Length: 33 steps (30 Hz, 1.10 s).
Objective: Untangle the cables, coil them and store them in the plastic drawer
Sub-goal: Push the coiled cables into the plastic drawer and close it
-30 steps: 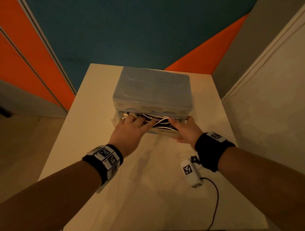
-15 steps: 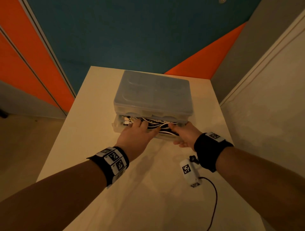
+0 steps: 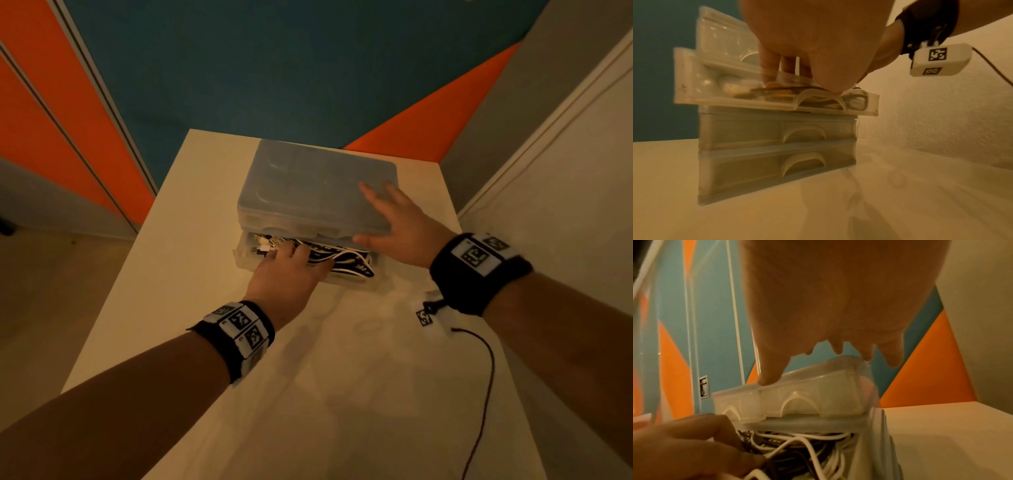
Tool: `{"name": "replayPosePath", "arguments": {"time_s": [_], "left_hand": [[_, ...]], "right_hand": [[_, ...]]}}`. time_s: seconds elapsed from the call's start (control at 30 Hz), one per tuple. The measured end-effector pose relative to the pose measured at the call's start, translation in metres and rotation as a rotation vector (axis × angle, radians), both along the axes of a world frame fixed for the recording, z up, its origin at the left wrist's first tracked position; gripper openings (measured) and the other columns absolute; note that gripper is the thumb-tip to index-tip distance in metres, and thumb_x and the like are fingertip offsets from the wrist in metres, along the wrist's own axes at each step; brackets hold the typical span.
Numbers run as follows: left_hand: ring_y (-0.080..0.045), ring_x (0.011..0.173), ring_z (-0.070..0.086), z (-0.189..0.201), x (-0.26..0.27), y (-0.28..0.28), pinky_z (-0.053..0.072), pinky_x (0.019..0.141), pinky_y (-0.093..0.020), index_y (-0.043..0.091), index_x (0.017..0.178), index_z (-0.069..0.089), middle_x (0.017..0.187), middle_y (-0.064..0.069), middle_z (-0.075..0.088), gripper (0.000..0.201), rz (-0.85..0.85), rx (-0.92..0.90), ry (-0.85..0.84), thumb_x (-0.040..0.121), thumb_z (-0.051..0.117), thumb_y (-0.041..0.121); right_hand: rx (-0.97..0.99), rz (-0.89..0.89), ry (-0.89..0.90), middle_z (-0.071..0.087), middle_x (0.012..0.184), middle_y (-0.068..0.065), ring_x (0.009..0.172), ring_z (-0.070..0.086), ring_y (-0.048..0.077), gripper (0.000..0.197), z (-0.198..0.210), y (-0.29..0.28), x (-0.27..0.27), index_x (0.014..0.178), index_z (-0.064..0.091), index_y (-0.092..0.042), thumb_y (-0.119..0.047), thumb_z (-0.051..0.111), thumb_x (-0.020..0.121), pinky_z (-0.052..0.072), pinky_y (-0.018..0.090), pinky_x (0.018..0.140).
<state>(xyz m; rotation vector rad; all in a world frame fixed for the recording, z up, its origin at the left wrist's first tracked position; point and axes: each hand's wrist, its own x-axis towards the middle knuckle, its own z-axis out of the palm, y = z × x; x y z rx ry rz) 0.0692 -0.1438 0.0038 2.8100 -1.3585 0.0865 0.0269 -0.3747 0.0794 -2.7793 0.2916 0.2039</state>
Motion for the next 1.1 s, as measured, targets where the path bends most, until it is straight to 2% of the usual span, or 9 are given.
{"name": "replayPosePath", "arguments": {"time_s": [0.1, 0.27, 0.43, 0.6, 0.7, 0.77, 0.87, 0.97, 1.1], "left_hand": [[-0.032, 0.109, 0.05, -0.004, -0.003, -0.006, 0.051, 0.081, -0.045, 0.045, 0.138, 0.047, 0.113, -0.005, 0.056, 0.048, 0.054, -0.072, -0.002, 0.094, 0.06, 0.03], [-0.04, 0.095, 0.06, -0.012, -0.01, -0.019, 0.052, 0.076, -0.048, 0.038, 0.119, 0.069, 0.096, -0.007, 0.066, 0.039, 0.154, -0.27, 0.041, 0.081, 0.077, 0.029], [-0.035, 0.098, 0.059, -0.008, 0.004, -0.027, 0.045, 0.082, -0.044, 0.025, 0.11, 0.062, 0.1, -0.001, 0.071, 0.025, 0.209, -0.407, 0.082, 0.092, 0.057, 0.042], [-0.031, 0.086, 0.06, -0.013, 0.006, -0.027, 0.035, 0.082, -0.042, 0.022, 0.088, 0.062, 0.085, 0.002, 0.069, 0.014, 0.218, -0.486, -0.008, 0.086, 0.067, 0.035], [-0.03, 0.089, 0.061, -0.013, 0.006, -0.015, 0.035, 0.082, -0.041, 0.026, 0.092, 0.067, 0.09, 0.003, 0.07, 0.007, 0.149, -0.497, -0.072, 0.086, 0.065, 0.026], [-0.031, 0.096, 0.061, -0.008, 0.007, 0.001, 0.036, 0.083, -0.042, 0.027, 0.097, 0.069, 0.101, 0.004, 0.071, 0.014, 0.073, -0.513, -0.15, 0.084, 0.063, 0.029], [-0.033, 0.111, 0.055, 0.011, 0.018, 0.029, 0.033, 0.088, -0.045, 0.026, 0.112, 0.065, 0.12, -0.004, 0.064, 0.034, 0.092, -0.514, -0.219, 0.08, 0.067, 0.039], [-0.036, 0.134, 0.039, 0.032, 0.04, 0.04, 0.029, 0.103, -0.052, 0.026, 0.135, 0.05, 0.142, -0.01, 0.048, 0.066, 0.184, -0.413, -0.177, 0.077, 0.067, 0.053], [-0.037, 0.15, 0.011, 0.035, 0.061, 0.035, 0.008, 0.117, -0.061, 0.028, 0.153, 0.022, 0.161, -0.01, 0.022, 0.1, 0.175, -0.192, -0.073, 0.073, 0.065, 0.07]], "right_hand": [[-0.12, 0.03, 0.083, 0.0, 0.162, 0.008, 0.145, -0.003, 0.045, 0.065, -0.006, 0.0, 0.011, 0.147, 0.008, -0.05, -0.064, 0.038, 0.091, 0.004, 0.053, 0.119], [-0.142, 0.087, 0.075, 0.003, 0.161, 0.01, 0.144, -0.005, 0.048, 0.055, -0.009, -0.003, 0.009, 0.148, 0.012, -0.048, -0.058, 0.029, 0.096, -0.002, 0.053, 0.119], [-0.139, 0.089, 0.077, 0.004, 0.162, 0.008, 0.143, -0.004, 0.048, 0.052, 0.003, 0.004, 0.004, 0.149, 0.016, -0.044, -0.048, 0.033, 0.1, -0.003, 0.048, 0.118], [-0.134, 0.092, 0.116, 0.003, 0.162, 0.007, 0.144, -0.004, 0.047, 0.052, 0.009, 0.004, 0.001, 0.149, 0.015, -0.043, -0.047, 0.034, 0.1, -0.001, 0.047, 0.118], [-0.097, 0.083, 0.086, 0.002, 0.162, 0.008, 0.145, -0.003, 0.043, 0.054, 0.006, 0.006, 0.0, 0.15, 0.014, -0.041, -0.045, 0.036, 0.1, -0.001, 0.046, 0.119], [0.05, 0.051, -0.022, 0.001, 0.162, 0.008, 0.149, 0.0, 0.03, 0.063, -0.003, 0.006, -0.005, 0.152, 0.011, -0.034, -0.039, 0.045, 0.099, 0.004, 0.04, 0.121], [0.316, -0.196, -0.287, 0.005, 0.162, 0.005, 0.149, 0.008, 0.018, 0.1, -0.029, 0.009, -0.019, 0.153, -0.002, -0.027, -0.032, 0.071, 0.085, 0.016, 0.037, 0.12], [0.524, -0.464, -0.295, 0.018, 0.159, -0.001, 0.144, 0.024, 0.015, 0.117, -0.053, 0.017, -0.032, 0.152, -0.009, -0.023, -0.031, 0.08, 0.076, 0.029, 0.03, 0.112], [0.672, -0.589, -0.128, 0.05, 0.134, -0.004, 0.124, 0.05, 0.02, 0.085, -0.07, 0.024, -0.031, 0.146, 0.026, -0.021, -0.039, 0.075, 0.079, 0.038, 0.029, 0.091]]}}
